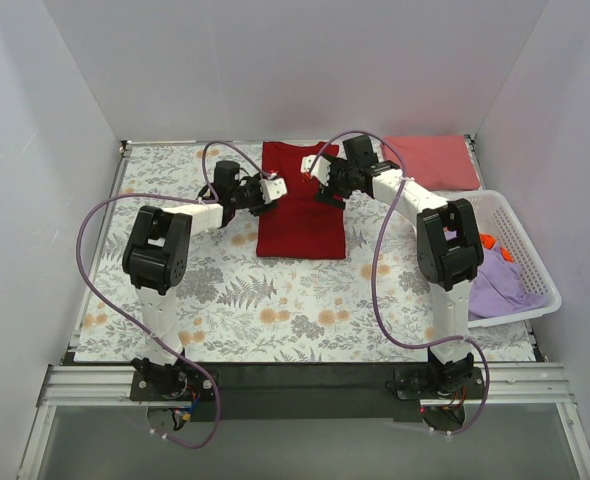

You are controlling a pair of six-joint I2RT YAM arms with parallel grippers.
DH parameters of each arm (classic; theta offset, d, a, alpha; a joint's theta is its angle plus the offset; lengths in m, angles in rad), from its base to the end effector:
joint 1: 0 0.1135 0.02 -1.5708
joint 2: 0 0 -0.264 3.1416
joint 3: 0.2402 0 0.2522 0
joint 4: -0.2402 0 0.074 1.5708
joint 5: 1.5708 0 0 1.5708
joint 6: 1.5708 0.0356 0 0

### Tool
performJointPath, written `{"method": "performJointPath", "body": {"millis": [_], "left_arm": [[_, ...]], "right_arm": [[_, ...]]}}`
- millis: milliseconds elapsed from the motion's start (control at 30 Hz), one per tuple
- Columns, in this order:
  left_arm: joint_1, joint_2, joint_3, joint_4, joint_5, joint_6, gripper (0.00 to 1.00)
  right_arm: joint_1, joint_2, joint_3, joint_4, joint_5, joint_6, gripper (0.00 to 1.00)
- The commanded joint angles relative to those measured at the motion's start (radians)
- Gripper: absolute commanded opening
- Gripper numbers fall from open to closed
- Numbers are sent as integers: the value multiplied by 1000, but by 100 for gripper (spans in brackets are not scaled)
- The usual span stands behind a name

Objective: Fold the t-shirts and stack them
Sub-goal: Fold the tshirt

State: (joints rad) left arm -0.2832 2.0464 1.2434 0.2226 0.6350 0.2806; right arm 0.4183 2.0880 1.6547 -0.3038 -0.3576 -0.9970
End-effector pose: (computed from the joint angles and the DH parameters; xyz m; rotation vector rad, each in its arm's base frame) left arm 0.4166 -0.1432 0.1573 0.9268 1.8822 -0.6803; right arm 0.4313 0.2054 0.2224 -1.5972 1.5905 0.1053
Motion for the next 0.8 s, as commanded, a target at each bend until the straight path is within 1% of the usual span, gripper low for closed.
{"method": "performJointPath", "body": {"millis": [0, 100, 167, 267, 300, 333, 367, 400, 433, 467, 533, 600, 767], "left_arm": [[7, 6, 42, 43, -41, -3, 53], [15, -23, 33, 58, -49, -53, 54], [18, -70, 28, 47, -44, -104, 53], [19, -150, -27, 0, -12, -185, 48], [21, -219, -66, -55, 8, -189, 46], [22, -250, -93, -90, 40, -185, 44], [22, -285, -116, -124, 98, -176, 43], [24, -331, -134, -205, 138, -166, 43], [24, -351, -168, -260, 169, -150, 43], [22, -362, -186, -313, 204, -123, 44], [19, -380, -240, -330, 209, -115, 44], [16, -382, -262, -363, 219, -84, 45], [-13, -396, -338, -391, 209, -31, 46]], "right_arm": [[0, 6, 17, 23, 29, 9, 91], [-10, -17, 28, 22, 29, 32, 91], [-24, -45, 45, 17, 26, 55, 90], [-45, -95, 60, -55, -18, 106, 83], [-52, -115, 53, -105, -65, 112, 81], [-58, -161, 36, -130, -87, 110, 76], [-58, -186, -19, -148, -110, 103, 73], [-56, -212, -60, -187, -151, 89, 71], [-50, -254, -96, -202, -168, 54, 67], [-46, -270, -169, -210, -176, 44, 65], [-20, -292, -223, -238, -173, 17, 60], [-7, -296, -283, -245, -178, 23, 57], [37, -280, -343, -250, -161, 26, 56]]}}
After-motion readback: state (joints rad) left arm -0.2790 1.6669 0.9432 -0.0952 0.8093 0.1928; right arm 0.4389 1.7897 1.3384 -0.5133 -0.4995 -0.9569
